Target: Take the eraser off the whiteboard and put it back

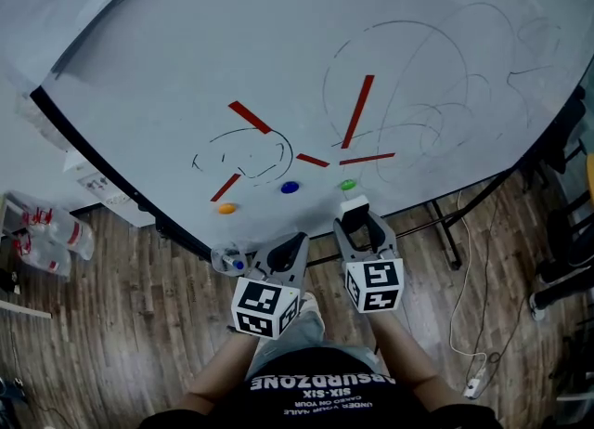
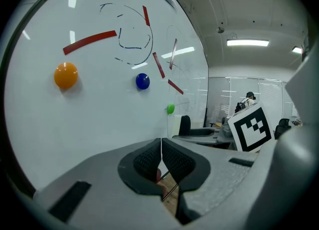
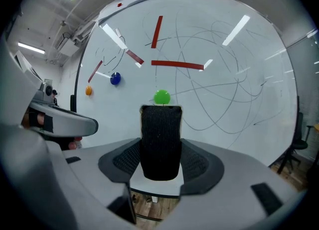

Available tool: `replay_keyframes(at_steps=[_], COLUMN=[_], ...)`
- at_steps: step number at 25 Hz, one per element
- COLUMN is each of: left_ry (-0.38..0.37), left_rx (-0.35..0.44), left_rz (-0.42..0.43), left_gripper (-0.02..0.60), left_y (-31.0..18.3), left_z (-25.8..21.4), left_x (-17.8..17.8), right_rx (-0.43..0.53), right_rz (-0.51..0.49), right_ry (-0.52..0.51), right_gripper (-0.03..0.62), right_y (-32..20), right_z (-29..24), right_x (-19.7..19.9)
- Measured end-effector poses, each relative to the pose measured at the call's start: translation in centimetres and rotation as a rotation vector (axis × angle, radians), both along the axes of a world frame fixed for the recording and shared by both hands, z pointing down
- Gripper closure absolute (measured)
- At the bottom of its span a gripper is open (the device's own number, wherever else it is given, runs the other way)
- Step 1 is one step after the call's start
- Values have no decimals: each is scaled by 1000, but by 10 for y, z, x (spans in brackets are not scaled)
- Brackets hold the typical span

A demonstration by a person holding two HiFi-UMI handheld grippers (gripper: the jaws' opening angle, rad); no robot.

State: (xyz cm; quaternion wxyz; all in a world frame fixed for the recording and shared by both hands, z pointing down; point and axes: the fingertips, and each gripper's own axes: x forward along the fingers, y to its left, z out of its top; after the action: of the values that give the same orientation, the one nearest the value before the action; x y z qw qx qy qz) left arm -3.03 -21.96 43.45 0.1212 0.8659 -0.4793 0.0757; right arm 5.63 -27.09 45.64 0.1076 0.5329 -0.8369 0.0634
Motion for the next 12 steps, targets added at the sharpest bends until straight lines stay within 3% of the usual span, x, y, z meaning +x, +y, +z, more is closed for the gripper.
replay_keyframes(at_steps=[12], left_ry=[-2], left_rx=[-10], left_rz=[-6], left_gripper=[574], left_y=[-3], left_z=[3], left_x=[-5], right_rx=[-33], right_rz=[4], right_ry=[7], right_gripper=[362], right_y=[-18], right_z=[13], right_x=[-6])
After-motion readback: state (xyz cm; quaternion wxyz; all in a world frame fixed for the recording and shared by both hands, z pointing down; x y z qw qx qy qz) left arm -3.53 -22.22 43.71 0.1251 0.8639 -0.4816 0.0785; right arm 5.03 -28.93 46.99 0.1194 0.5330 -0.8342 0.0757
